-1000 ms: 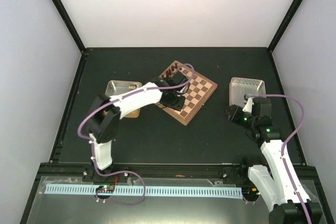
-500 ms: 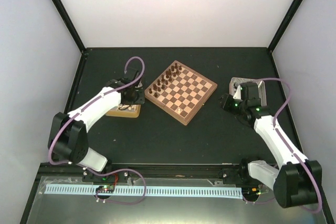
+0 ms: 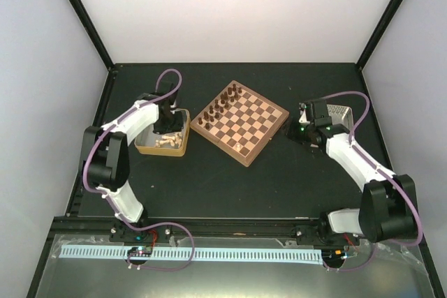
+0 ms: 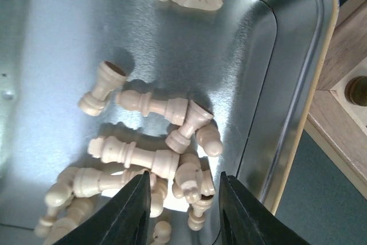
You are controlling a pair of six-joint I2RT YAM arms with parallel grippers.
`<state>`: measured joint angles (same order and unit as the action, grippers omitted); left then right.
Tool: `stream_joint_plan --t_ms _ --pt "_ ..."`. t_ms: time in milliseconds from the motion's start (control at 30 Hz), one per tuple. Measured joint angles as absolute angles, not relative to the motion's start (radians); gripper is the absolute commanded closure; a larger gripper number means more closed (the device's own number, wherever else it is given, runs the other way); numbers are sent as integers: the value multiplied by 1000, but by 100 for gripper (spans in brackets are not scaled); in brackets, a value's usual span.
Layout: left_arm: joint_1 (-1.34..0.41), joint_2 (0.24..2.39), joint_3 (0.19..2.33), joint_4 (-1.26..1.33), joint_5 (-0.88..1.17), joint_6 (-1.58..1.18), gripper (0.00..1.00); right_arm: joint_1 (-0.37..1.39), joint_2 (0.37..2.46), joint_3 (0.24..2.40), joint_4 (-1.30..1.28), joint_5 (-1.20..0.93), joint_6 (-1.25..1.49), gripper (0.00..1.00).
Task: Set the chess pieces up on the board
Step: Pick up the chess piece from the storage box.
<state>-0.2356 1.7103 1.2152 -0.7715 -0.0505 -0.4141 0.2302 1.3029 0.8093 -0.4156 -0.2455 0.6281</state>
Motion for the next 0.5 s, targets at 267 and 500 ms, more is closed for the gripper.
stream_joint_plan --t_ms 267,500 --pt "-235 1779 1226 -789 -10 -403 84 255 1356 905 -456 -232 631 70" --pt "-235 1805 1225 -764 -20 -404 99 271 1356 906 -450 -219 626 71"
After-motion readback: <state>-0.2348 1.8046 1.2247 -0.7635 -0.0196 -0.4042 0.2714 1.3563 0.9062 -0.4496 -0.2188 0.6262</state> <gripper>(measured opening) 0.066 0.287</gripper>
